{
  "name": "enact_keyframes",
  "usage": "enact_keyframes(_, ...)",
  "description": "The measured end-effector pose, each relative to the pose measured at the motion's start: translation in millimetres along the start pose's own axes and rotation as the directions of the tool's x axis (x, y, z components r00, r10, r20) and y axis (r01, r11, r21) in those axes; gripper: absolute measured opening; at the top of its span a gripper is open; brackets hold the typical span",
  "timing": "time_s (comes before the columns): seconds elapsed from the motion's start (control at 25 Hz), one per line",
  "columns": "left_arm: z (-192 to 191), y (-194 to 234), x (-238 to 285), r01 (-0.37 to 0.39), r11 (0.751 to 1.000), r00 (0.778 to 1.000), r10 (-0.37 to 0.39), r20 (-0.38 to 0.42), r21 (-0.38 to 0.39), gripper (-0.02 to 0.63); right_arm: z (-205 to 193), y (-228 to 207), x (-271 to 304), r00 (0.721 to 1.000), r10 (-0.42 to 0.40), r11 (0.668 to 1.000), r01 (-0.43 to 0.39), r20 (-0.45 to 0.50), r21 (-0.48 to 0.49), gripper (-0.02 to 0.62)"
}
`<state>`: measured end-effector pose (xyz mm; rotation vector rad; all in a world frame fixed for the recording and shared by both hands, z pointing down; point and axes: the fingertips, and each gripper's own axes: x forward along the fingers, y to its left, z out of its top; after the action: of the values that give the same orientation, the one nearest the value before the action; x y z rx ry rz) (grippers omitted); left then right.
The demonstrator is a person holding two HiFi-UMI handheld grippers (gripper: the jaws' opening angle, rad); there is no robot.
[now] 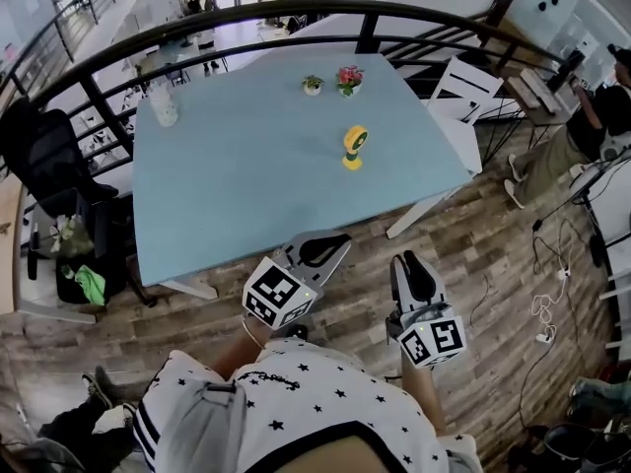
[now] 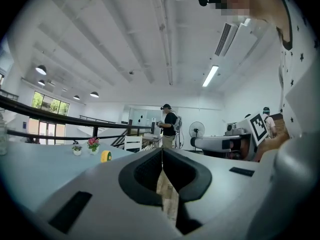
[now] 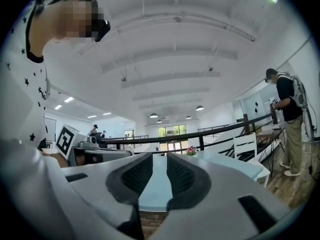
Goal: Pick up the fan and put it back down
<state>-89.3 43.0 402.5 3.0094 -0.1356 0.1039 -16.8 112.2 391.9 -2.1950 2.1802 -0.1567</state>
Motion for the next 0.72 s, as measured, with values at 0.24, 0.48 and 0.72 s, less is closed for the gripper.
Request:
enact_keyframes(0.24,-12,31,-6,-0.105,0.994,0.994,0.104,-0.031,-0.029,0.029,-9,-7,40,0.995,0.096,0.995,-0.096,-0.032,0.007,0.077)
enact_keyframes(0.48,-7,72,-3,-0.274,0.961,0.961,0.274,-0.027,-0.03,0.029,-4,-23,104,0.969,0.245,0.969,-0.245,-0.019,0.026,0.077)
enact_keyframes(0.72,-3,101,16,-0.424,0.905,0.906,0.423,-0.024,-0.035,0.029,2,-50,157,0.929,0.369,0.929,-0.368,-0.013,0.047,0.081)
